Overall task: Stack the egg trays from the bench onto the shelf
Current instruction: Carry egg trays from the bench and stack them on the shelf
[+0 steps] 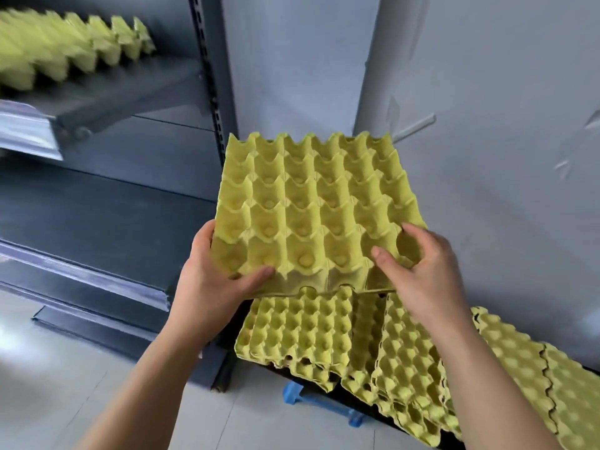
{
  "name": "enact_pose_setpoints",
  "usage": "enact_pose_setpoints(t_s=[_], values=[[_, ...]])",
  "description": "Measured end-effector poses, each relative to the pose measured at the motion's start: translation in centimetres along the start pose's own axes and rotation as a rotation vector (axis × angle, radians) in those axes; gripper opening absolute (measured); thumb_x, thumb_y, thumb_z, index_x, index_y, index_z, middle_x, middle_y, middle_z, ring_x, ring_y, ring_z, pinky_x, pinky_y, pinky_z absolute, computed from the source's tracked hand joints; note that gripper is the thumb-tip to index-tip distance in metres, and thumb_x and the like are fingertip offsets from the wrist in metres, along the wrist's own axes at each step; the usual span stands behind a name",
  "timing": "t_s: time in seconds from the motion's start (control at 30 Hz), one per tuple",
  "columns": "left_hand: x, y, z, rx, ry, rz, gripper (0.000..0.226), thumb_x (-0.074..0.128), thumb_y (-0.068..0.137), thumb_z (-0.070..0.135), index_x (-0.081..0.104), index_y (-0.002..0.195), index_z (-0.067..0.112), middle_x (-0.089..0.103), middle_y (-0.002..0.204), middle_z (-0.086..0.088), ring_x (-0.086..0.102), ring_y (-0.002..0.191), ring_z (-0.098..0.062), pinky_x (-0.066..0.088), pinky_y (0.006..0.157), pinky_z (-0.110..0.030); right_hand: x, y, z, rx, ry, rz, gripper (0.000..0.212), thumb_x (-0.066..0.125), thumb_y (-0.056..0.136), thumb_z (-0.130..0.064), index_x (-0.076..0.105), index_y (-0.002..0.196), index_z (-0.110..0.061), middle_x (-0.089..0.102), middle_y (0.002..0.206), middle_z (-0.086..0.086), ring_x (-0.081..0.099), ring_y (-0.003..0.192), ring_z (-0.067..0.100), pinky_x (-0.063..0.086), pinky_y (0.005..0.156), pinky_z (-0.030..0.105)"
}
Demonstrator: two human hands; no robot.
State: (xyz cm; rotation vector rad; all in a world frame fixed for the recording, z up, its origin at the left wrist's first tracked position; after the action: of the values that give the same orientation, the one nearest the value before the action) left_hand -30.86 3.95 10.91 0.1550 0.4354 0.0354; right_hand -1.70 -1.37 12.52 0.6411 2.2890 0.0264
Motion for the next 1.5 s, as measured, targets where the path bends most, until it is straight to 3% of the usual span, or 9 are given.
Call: enact_pose_setpoints(t_s=[0.23,0.57,0.7,0.8,0.97,1.07,1.13,1.27,1.5], values=[[-13.6,0.3,4.5,0.181,-0.028,0.125,0.081,0.087,0.061,0.036,0.046,0.131,0.033,0.061,0.106,0.026,0.056,0.093,0.015,0.040,0.068,0.001,0.0,-1.9,-13.0,-0.149,0.107,0.076,0.063,0.066,0.078,-0.053,0.049,0.134,-0.029,0.050,0.135,0.000,0.050,0.120,0.021,0.043,0.102,0.042],[-30.7,4.5,4.3,0.247,-0.098,0.223,0.115,0.082,0.043,0.073,0.037,0.143,0.040,0.054,0.132,0.011,0.055,0.120,-0.010,0.046,0.102,-0.038,4.1,-4.6,-29.0,-0.280,0.211,0.109,0.065,0.069,0.079,-0.048,0.051,0.135,-0.020,0.053,0.136,-0.004,0.047,0.125,0.013,0.033,0.089,0.023],[-35.3,7.6,3.1,0.238,-0.115,0.243,0.107,0.084,0.047,0.068,0.043,0.140,0.034,0.058,0.128,0.010,0.057,0.117,-0.008,0.046,0.100,-0.031,7.2,-3.6,-34.0,-0.317,0.190,0.108,0.064,0.068,0.080,-0.047,0.051,0.134,-0.019,0.053,0.135,0.000,0.048,0.123,0.015,0.033,0.088,0.023],[-37.8,10.2,3.1,0.244,-0.146,0.246,0.066,0.084,0.059,0.048,0.060,0.118,0.031,0.070,0.103,0.016,0.065,0.095,0.002,0.048,0.081,-0.012,9.5,-2.0,-37.6,-0.340,0.160,0.088,0.064,0.067,0.081,-0.046,0.050,0.136,-0.017,0.052,0.136,0.001,0.047,0.125,0.018,0.035,0.089,0.024],[-41.4,16.2,2.1,0.239,-0.136,0.311,0.049,0.083,0.066,0.039,0.056,0.106,0.035,0.069,0.095,0.018,0.065,0.084,0.007,0.049,0.077,-0.016,13.3,1.7,-42.1,-0.373,0.119,0.038,0.067,0.064,0.083,-0.047,0.046,0.139,-0.016,0.050,0.139,0.002,0.049,0.123,0.019,0.037,0.088,0.025],[-42.8,19.8,1.4,0.234,-0.103,0.338,0.041,0.081,0.071,0.033,0.053,0.100,0.035,0.065,0.089,0.021,0.062,0.074,0.015,0.046,0.067,-0.004,15.2,3.9,-44.1,-0.374,0.078,0.019,0.067,0.062,0.084,-0.050,0.045,0.140,-0.018,0.047,0.141,0.002,0.046,0.127,0.021,0.039,0.092,0.030],[-43.6,21.9,0.5,0.217,-0.088,0.331,0.051,0.081,0.070,0.038,0.054,0.113,0.028,0.065,0.093,0.019,0.062,0.080,0.012,0.044,0.070,-0.004,16.4,5.2,-45.2,-0.369,0.044,0.015,0.067,0.061,0.084,-0.053,0.045,0.139,-0.020,0.047,0.141,0.004,0.045,0.127,0.024,0.041,0.097,0.035],[-45.0,25.4,-1.6,0.184,-0.067,0.303,0.095,0.078,0.059,0.058,0.047,0.139,0.017,0.066,0.115,0.004,0.063,0.104,-0.011,0.048,0.097,-0.031,19.1,6.7,-47.0,-0.355,-0.023,-0.011,0.070,0.058,0.083,-0.057,0.041,0.141,-0.022,0.045,0.141,0.008,0.043,0.128,0.028,0.041,0.101,0.042],[-46.3,29.3,-4.4,0.177,-0.017,0.197,0.083,0.076,0.067,0.054,0.049,0.135,0.017,0.069,0.105,0.007,0.066,0.092,-0.003,0.050,0.081,-0.019,22.4,5.9,-48.6,-0.319,-0.141,0.028,0.073,0.057,0.084,-0.056,0.036,0.144,-0.021,0.045,0.135,0.013,0.042,0.124,0.031,0.041,0.100,0.044]])
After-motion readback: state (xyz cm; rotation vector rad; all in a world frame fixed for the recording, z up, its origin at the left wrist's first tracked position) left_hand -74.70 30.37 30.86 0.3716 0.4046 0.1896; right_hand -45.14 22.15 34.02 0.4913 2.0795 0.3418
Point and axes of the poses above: each hand's wrist, its own y-axis towards the middle knuckle, its own x-axis out of the palm, z = x × y, the point moved 7 cm from there along y, towards the middle knuckle
